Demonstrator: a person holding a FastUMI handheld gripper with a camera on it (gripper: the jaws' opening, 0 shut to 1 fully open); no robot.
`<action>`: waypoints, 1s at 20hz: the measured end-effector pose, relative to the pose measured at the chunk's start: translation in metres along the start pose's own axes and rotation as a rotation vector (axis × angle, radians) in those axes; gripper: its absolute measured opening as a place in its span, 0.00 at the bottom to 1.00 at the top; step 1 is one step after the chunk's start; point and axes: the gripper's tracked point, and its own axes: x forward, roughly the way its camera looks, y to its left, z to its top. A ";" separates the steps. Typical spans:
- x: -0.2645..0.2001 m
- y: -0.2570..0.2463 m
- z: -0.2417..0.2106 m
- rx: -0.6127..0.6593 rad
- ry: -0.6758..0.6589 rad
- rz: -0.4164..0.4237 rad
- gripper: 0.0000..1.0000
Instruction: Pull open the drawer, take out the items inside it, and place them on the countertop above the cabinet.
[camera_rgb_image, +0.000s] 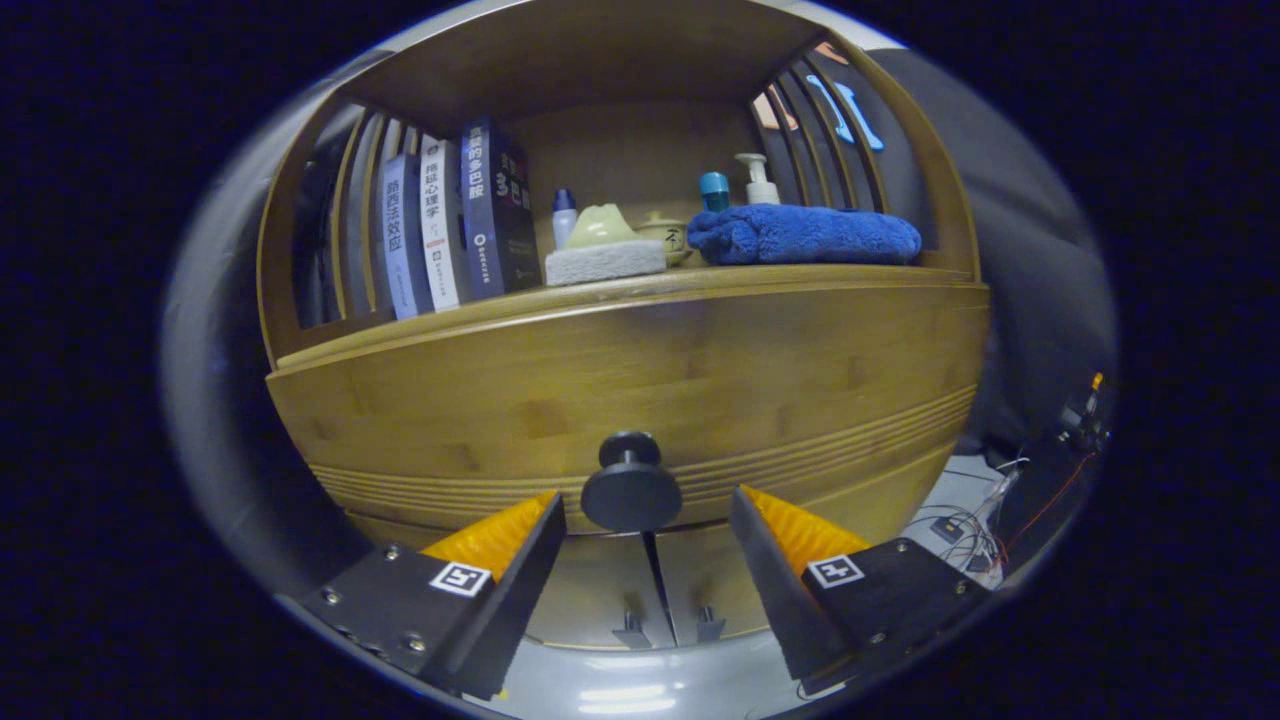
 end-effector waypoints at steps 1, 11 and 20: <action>-0.010 0.000 -0.001 0.007 0.007 0.001 0.99; -0.139 0.027 0.091 -0.009 -0.152 0.095 0.99; -0.232 0.062 0.159 -0.085 -0.288 0.206 0.99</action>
